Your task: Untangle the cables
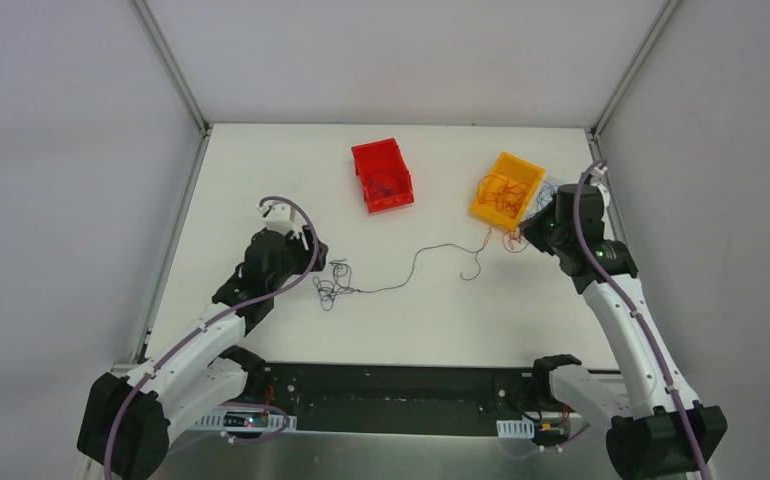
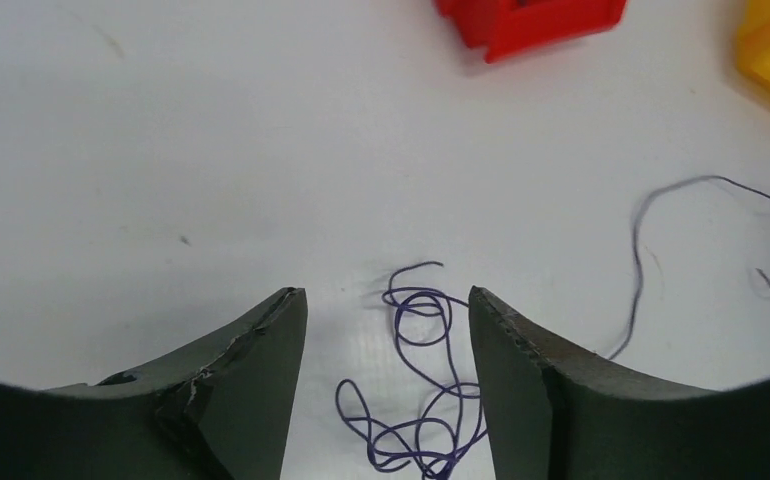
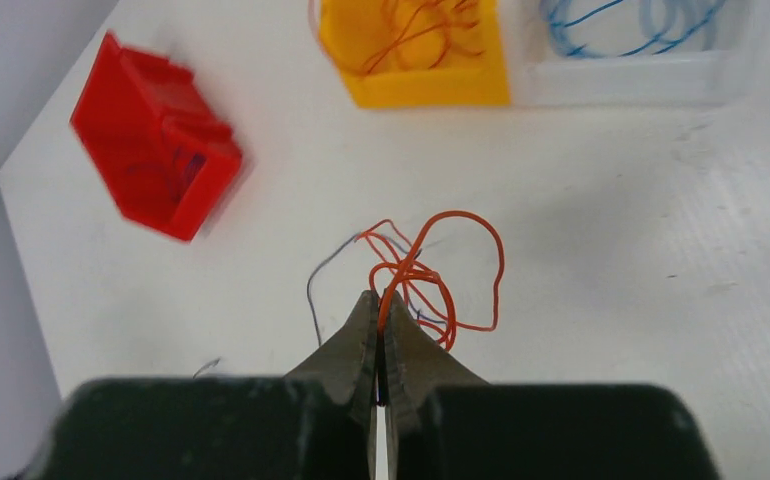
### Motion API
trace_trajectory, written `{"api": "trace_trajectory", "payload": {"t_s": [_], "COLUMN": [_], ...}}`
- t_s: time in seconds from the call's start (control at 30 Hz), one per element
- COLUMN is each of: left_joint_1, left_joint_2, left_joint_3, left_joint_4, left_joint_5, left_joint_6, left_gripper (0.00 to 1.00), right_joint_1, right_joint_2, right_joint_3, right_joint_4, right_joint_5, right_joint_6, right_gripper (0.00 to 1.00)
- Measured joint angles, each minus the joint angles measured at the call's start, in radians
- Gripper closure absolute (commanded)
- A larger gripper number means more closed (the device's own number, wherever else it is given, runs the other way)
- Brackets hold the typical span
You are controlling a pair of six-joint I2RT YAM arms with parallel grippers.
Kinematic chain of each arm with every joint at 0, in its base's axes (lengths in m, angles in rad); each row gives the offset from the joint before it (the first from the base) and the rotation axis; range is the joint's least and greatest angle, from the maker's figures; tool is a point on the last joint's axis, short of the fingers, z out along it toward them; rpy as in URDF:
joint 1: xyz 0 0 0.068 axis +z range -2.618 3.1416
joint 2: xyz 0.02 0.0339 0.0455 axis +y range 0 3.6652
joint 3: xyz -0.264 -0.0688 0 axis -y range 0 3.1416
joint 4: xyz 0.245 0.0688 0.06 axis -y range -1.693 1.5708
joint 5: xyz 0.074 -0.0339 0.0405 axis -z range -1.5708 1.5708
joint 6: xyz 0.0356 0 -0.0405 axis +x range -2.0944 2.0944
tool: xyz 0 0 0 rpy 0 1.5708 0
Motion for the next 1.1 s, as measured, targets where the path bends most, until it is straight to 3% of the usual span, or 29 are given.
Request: {"api": "trace_trajectory", "payload": {"t_s": [0.1, 0.13, 0.5, 0.77, 1.1], "left_joint_1": [0.0, 0.0, -0.045, -0.065, -0.189], "left_joint_2": [0.006, 0.006, 0.006, 0.047, 0.279], "left_joint_3": [-0.004, -0.005, -0.039, -0.107, 0.069], "left_joint_4": [0.041, 0.056, 0.201, 0.429, 0.504], "left_joint_5": [0.111, 0.149, 0.36, 0.501, 0.527], "left_joint_6": [0.031, 0.037, 0.079, 0.093, 0.194], "left_gripper": [0.03, 0.01, 0.01, 0.02, 0.01], "right_joint_1": [0.068, 0.091, 0.185, 0.198, 0.198], "right_joint_2": [0.048, 0.055, 0.1, 0.14, 0.18], "right_joint_3": [0.042, 0.064, 0.353, 0.546, 0.713], "right_joint_4": [-0.014, -0.017, -0.022, -0.047, -0.05], "right_joint_5": [-0.106, -0.136, -0.452, -0.566, -0.616], "right_joint_6": [-0.027, -0.035, -0.075, -0.079, -0.068], "right_gripper": [1.0, 1.0, 1.0, 1.0, 1.0]}}
